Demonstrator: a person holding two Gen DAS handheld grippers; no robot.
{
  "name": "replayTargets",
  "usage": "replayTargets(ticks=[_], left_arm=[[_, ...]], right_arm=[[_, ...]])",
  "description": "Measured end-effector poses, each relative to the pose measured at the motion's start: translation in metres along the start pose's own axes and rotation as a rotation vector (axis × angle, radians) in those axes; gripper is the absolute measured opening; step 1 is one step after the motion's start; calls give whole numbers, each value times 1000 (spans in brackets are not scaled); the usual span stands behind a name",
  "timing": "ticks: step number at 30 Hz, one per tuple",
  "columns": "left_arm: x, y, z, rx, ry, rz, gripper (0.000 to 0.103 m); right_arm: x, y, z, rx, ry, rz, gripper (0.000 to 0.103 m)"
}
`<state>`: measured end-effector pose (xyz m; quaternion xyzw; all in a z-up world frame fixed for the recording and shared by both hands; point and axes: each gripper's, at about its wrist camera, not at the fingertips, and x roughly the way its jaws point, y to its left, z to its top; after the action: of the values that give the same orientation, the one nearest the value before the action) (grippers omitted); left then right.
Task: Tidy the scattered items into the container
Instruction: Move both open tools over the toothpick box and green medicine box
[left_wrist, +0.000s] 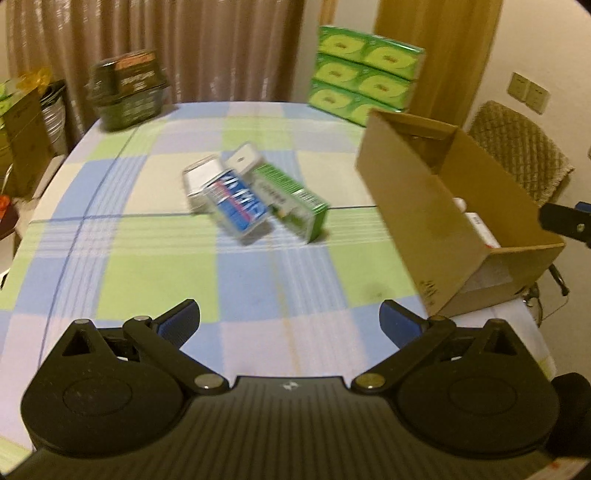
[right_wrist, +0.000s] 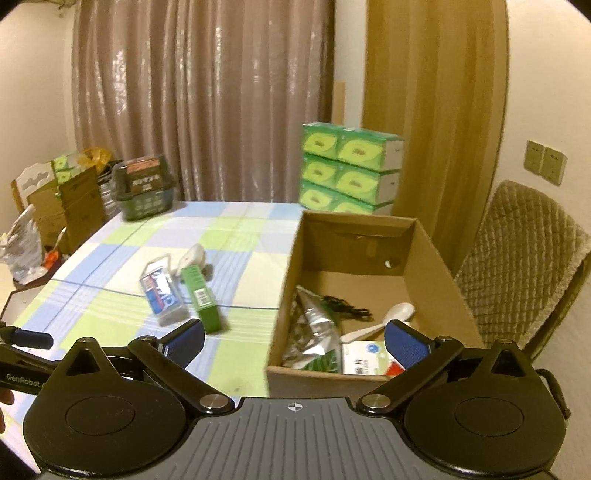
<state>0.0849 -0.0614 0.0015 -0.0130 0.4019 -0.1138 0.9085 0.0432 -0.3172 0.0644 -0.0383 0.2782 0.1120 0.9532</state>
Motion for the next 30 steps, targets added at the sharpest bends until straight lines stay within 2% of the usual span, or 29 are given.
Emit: replayTargets(ticks=[7,15,23,28,29,30], left_arm=[[-2,31,-6,-24,0,42,102],[13,57,-3,-31,5,57,102],[42,84,14,-22,6,67,102],[66,97,24,-12,15,63,101],[72,99,25,-6,18,65,101],[77,101,27,-2,20,66,101]], right_arm=[[10,36,8,-77,-7,67,101],[49,80,15,-213,13,154,101],[114,107,19,-280,73,196,101],[160,110,14,-300,124,193,100],[172,108,12,-297,137,189,97],[182,107,12,-291,152,187,87]])
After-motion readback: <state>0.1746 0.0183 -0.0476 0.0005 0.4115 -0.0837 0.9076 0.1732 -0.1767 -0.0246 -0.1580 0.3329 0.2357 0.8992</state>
